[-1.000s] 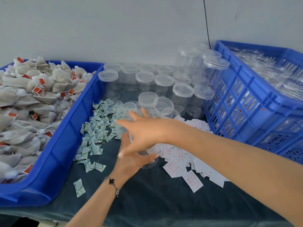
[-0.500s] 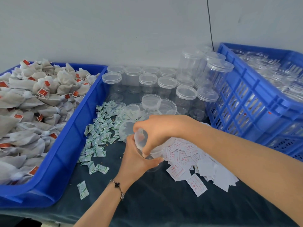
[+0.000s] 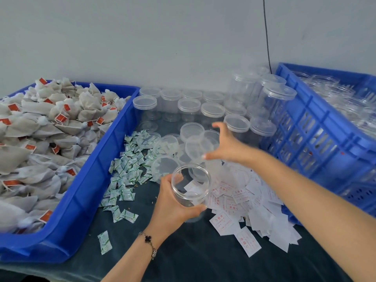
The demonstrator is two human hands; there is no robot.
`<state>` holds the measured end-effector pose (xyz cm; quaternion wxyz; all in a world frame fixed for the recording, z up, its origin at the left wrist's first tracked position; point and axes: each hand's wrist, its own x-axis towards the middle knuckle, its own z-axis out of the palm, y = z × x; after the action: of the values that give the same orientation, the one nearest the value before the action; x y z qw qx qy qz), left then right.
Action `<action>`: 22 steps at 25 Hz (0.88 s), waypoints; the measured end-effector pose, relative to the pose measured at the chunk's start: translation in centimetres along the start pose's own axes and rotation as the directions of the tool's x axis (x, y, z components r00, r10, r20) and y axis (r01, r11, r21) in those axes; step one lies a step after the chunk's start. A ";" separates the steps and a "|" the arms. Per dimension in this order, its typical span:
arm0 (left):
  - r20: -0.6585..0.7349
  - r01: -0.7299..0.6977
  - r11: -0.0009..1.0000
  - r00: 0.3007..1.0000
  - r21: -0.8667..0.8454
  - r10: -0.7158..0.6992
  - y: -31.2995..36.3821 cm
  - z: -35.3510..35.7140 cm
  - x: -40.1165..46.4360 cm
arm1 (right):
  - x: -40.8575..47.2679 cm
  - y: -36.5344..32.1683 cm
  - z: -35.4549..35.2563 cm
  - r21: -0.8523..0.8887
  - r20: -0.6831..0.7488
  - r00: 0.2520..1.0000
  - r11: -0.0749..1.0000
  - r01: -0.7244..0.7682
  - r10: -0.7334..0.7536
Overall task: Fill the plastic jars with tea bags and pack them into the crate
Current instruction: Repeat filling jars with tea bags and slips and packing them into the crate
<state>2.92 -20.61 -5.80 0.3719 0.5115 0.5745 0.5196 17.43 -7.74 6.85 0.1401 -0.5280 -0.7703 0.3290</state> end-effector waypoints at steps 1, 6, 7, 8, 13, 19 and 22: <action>0.001 0.002 1.000 1.000 -0.002 -0.002 0.1 0.1 0.0 | -0.3 1.0 1.0 -0.035 -0.008 1.000 0.999 0.004 -0.004; -0.035 -0.036 0.999 0.999 -0.036 0.034 2.0 -0.9 0.0 | -0.5 1.7 2.8 -0.222 0.099 0.994 0.973 0.059 -0.038; -0.078 -0.065 0.997 0.995 -0.050 0.061 2.6 -1.7 0.1 | -0.3 0.6 2.9 -0.241 0.081 0.993 0.965 0.103 -0.086; -0.135 -0.094 0.994 0.987 -0.051 0.086 3.1 -2.6 0.4 | 0.0 -0.8 3.0 -0.248 0.051 0.988 0.957 0.151 -0.143; -0.441 -0.044 0.996 0.895 0.078 0.074 3.9 -8.2 1.5 | 1.8 -9.8 5.3 -0.265 -0.057 0.933 0.907 0.328 -0.354; -0.481 -0.046 0.974 0.863 0.223 0.151 1.6 -11.2 0.9 | 6.5 -19.1 9.6 -0.340 0.037 0.850 0.793 0.506 -0.526; -0.449 0.021 0.969 0.889 0.246 0.094 -0.5 -11.6 0.5 | 9.7 -22.0 12.1 -0.396 0.186 0.831 0.734 0.552 -0.525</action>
<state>-8.42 -22.63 -4.15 0.1507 0.4276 0.6954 0.5575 -9.17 -8.22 11.02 0.0844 -0.2893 -0.9471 0.1106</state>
